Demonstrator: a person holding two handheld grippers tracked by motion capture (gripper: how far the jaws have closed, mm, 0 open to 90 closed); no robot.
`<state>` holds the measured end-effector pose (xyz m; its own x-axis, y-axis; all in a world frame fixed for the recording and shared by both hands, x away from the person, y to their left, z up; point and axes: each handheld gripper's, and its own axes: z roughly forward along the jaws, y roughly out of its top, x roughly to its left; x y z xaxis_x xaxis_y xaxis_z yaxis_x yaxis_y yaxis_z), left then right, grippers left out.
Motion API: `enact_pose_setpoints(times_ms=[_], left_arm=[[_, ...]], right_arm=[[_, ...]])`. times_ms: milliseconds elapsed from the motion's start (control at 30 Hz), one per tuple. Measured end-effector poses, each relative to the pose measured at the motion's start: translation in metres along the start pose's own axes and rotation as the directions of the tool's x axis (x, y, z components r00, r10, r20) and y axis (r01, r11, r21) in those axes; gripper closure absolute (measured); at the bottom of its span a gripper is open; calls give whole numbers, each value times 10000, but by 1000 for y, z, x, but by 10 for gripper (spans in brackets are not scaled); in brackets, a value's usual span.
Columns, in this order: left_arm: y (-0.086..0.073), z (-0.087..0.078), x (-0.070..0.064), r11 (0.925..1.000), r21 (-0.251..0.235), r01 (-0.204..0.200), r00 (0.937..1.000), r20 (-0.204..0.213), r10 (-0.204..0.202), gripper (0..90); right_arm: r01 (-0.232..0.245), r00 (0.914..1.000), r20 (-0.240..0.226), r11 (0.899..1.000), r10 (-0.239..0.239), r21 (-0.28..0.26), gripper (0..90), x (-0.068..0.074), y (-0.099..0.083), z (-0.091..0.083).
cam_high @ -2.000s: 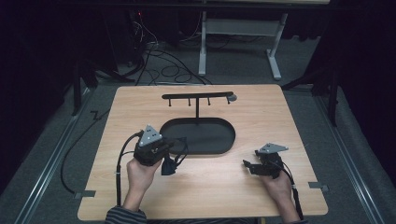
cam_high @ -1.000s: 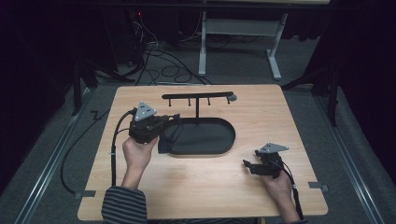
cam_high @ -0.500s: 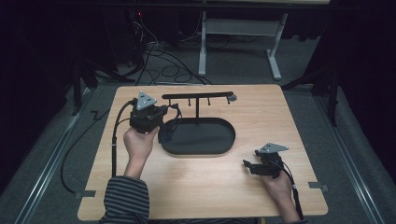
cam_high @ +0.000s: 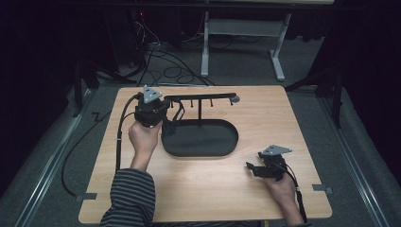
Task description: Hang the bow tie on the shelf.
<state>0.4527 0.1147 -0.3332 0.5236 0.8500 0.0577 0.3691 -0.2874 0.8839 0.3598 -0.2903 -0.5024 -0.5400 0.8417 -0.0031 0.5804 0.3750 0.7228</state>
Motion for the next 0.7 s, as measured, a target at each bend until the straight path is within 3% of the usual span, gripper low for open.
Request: enact_pose_setpoints(times_ms=[167,700], left_arm=[[-2,5,4,10000,18,98,9997,-222,-97,864],[-8,15,6,9995,212,235,9995,-201,-231,836]], right_arm=[[38,10000,16,10000,-38,6,315,0,0,0],[46,10000,17,10000,-46,8,314,0,0,0]])
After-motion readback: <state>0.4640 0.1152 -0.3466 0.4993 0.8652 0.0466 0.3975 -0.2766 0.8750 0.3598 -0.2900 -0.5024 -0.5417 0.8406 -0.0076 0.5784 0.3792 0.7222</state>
